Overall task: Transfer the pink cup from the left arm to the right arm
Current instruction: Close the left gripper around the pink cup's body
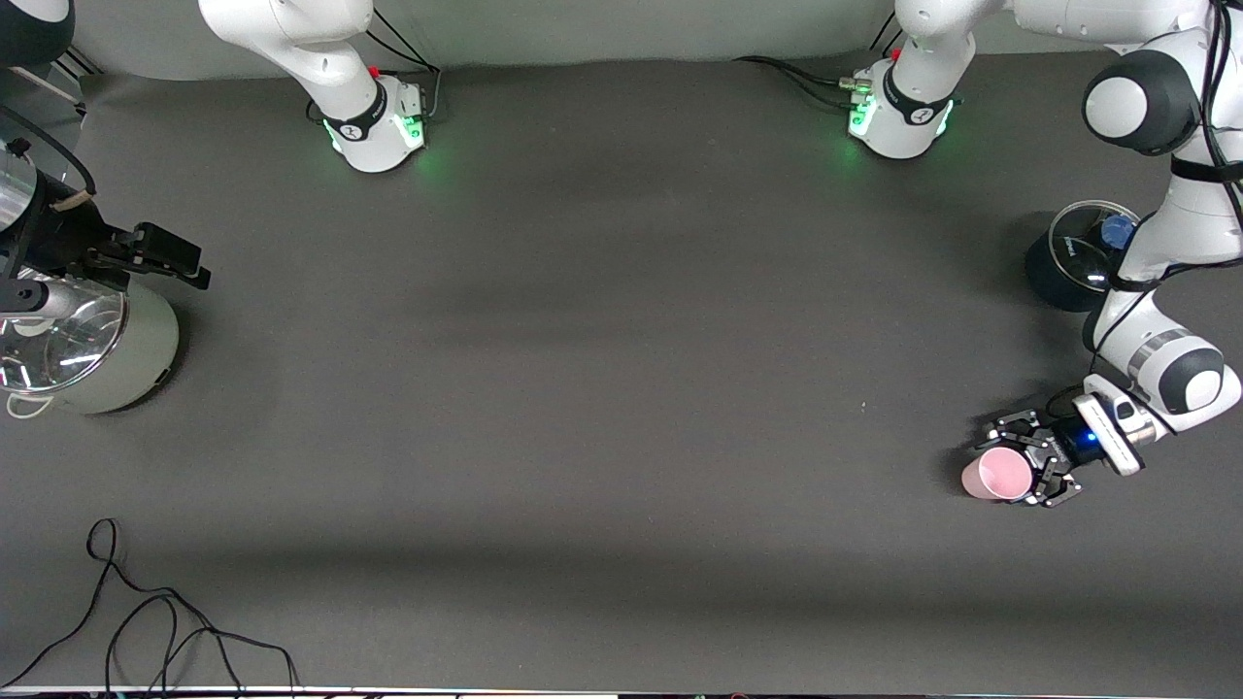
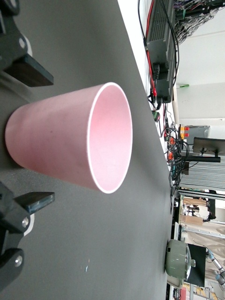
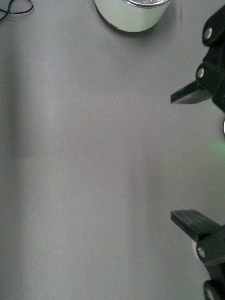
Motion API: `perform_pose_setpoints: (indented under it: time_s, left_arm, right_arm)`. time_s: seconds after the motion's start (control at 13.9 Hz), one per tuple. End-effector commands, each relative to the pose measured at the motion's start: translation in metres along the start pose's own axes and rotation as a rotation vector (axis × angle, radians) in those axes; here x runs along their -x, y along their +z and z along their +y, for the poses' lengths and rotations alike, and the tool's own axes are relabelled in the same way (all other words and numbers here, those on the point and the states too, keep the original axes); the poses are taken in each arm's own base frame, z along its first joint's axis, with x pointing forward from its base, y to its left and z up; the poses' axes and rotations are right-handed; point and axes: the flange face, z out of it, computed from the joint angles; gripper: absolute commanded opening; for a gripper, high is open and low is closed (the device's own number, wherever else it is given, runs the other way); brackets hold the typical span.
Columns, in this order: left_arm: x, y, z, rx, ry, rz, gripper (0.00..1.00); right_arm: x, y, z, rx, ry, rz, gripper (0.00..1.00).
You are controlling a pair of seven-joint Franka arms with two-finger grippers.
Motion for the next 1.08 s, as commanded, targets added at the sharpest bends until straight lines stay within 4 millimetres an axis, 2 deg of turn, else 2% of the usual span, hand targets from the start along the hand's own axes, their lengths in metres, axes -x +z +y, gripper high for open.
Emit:
perform_pose_setpoints:
  time_s: [0.0, 0.29, 0.72, 0.79, 0.93, 1.0]
  left_arm:
    - [0.006, 0.015, -0.002, -0.03, 0.053, 0.019, 1.0]
    - [0.004, 0.017, -0.004, -0.035, 0.061, 0.019, 1.0]
    - [0.004, 0.007, -0.007, -0.047, 0.091, -0.002, 0.99]
    - [0.005, 0.008, -0.006, -0.047, 0.099, -0.002, 0.94]
    - [0.004, 0.006, -0.007, -0.047, 0.104, -0.003, 0.75]
    - [0.003, 0.006, -0.007, -0.046, 0.105, -0.004, 0.68]
  right_arm:
    - [-0.001, -0.003, 0.0, 0.005, 0.0, 0.0, 1.0]
    - [-0.001, -0.003, 0.002, 0.004, 0.003, 0.0, 1.0]
    - [-0.001, -0.003, 0.002, 0.004, 0.003, 0.0, 1.0]
    - [-0.001, -0.003, 0.002, 0.004, 0.003, -0.001, 1.0]
    - [-0.001, -0.003, 0.003, 0.004, 0.004, 0.0, 1.0]
    - [-0.001, -0.003, 0.003, 0.005, 0.004, -0.001, 1.0]
